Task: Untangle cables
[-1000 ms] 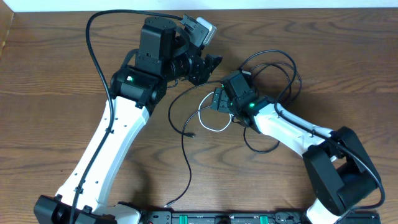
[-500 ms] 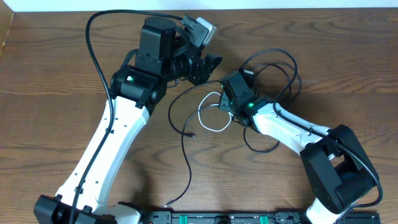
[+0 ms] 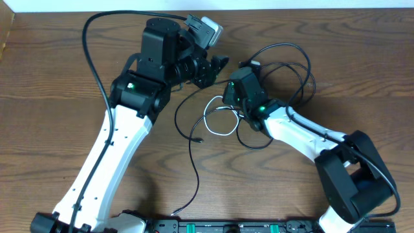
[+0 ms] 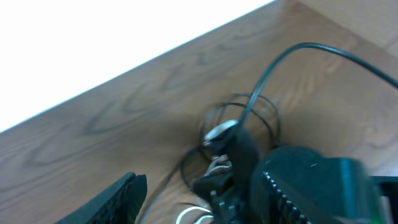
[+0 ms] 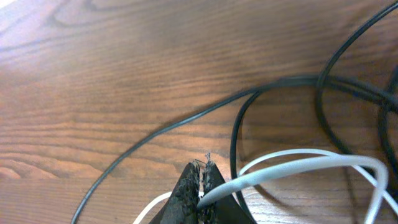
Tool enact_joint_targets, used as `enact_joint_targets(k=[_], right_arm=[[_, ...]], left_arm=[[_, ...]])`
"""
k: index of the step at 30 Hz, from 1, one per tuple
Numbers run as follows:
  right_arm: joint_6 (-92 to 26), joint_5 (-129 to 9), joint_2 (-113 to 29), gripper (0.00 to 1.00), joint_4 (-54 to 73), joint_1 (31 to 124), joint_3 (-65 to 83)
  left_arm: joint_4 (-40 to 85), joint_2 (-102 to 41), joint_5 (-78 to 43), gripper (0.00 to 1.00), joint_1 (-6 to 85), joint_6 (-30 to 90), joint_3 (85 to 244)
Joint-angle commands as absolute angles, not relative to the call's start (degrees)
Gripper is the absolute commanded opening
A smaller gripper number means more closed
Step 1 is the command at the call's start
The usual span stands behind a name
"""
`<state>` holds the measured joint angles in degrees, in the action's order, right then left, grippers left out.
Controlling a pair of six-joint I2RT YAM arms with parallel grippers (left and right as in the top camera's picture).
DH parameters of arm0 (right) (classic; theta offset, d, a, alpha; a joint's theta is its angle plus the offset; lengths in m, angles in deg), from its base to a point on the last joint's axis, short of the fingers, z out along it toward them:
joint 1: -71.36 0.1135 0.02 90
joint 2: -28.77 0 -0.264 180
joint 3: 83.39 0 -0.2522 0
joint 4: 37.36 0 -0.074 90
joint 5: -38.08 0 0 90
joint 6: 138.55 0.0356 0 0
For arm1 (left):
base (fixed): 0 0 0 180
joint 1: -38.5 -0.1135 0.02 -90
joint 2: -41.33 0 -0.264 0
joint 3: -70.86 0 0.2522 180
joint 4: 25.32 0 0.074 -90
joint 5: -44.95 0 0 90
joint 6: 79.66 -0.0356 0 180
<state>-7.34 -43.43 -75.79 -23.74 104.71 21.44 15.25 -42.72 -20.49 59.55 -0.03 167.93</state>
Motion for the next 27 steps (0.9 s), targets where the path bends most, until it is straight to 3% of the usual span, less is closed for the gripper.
enact_joint_targets(k=[1,16,22,27], right_arm=[[-8.36,-43.3,-71.46,0.01,-24.04,102.83,20.5],[-12.63,-46.84,-58.71,0.01,-24.96,97.23,18.08],[-13.98,-52.43,-55.92,0.01,-23.65,96.86,9.14],[-15.42,-50.29,-55.65,0.01,-15.26,96.82,-2.05]], left_arm=[[15.36,-40.49,-29.59,0.6,59.38,-0.3,168.22],[15.14,-38.59,-42.09,0.61,59.4,0.14,168.22],[15.14,-38.59,-42.09,0.61,59.4,1.02,168.22],[15.12,-38.44,-42.09,0.61,59.4,0.99,168.22]])
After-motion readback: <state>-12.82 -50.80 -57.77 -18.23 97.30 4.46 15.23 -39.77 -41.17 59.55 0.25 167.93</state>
